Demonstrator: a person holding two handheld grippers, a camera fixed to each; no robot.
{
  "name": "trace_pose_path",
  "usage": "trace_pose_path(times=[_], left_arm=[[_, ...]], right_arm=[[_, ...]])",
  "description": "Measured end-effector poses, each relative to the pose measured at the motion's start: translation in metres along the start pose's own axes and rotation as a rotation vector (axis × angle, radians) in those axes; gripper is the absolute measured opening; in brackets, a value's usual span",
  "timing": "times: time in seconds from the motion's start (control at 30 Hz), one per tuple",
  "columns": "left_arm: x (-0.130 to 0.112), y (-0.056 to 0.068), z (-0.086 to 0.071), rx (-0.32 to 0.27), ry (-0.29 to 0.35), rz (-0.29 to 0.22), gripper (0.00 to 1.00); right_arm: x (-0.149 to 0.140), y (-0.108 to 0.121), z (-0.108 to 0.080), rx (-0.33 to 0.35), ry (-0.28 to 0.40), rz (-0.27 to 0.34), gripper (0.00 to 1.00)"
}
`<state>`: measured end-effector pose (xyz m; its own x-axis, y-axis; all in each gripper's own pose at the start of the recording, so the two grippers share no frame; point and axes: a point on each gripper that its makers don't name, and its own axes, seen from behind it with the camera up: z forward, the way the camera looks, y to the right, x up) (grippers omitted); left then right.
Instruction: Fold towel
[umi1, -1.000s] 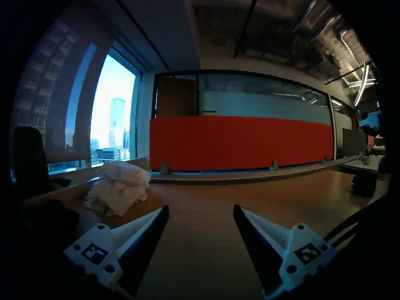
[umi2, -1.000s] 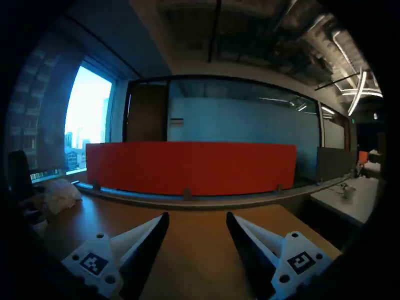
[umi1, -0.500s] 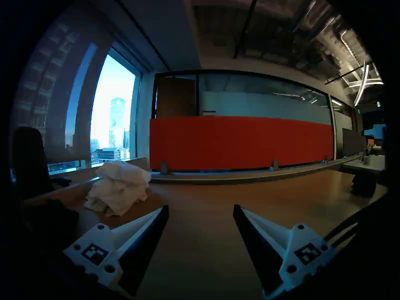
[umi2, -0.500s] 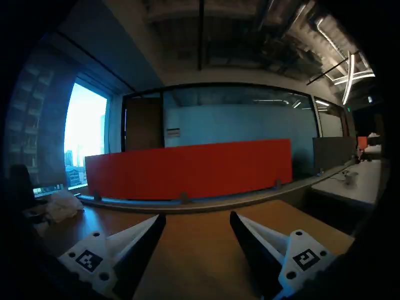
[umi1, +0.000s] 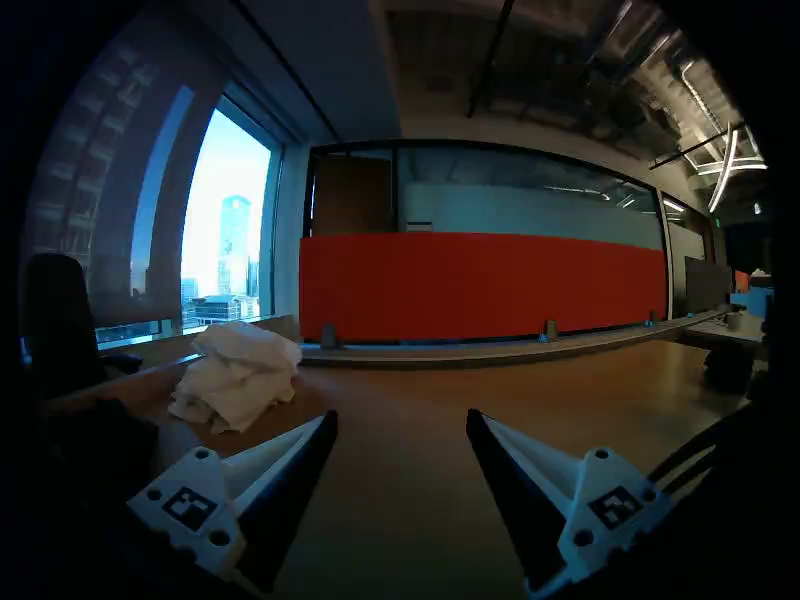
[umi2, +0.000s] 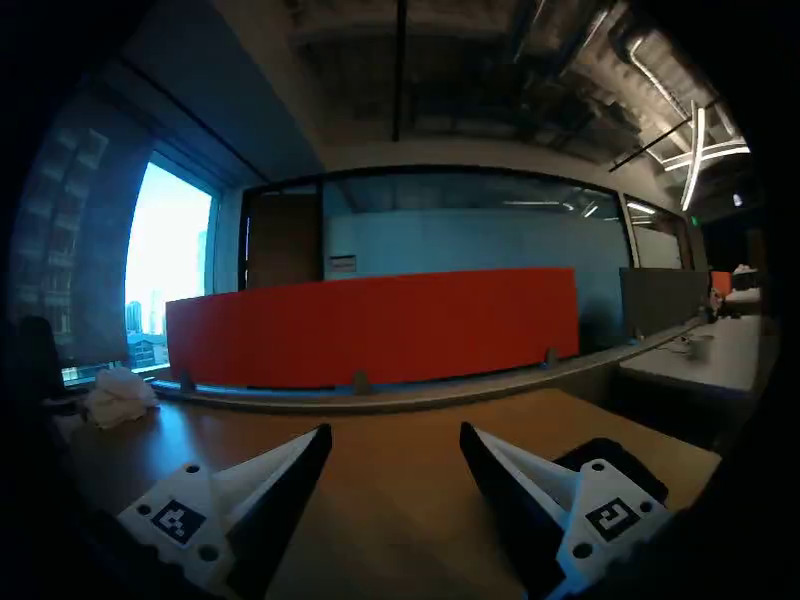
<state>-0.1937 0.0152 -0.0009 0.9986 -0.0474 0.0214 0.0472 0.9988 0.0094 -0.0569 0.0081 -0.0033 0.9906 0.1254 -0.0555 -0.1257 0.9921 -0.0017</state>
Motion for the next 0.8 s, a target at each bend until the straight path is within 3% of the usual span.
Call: trace_pose_path(times=[0.8], left_arm=[[0.0,0.0,0.0,0.0,0.0,0.0,0.95]], right_arm=[[-0.054,0.005,-0.001,-0.019,-0.038,-0.018,0.99]])
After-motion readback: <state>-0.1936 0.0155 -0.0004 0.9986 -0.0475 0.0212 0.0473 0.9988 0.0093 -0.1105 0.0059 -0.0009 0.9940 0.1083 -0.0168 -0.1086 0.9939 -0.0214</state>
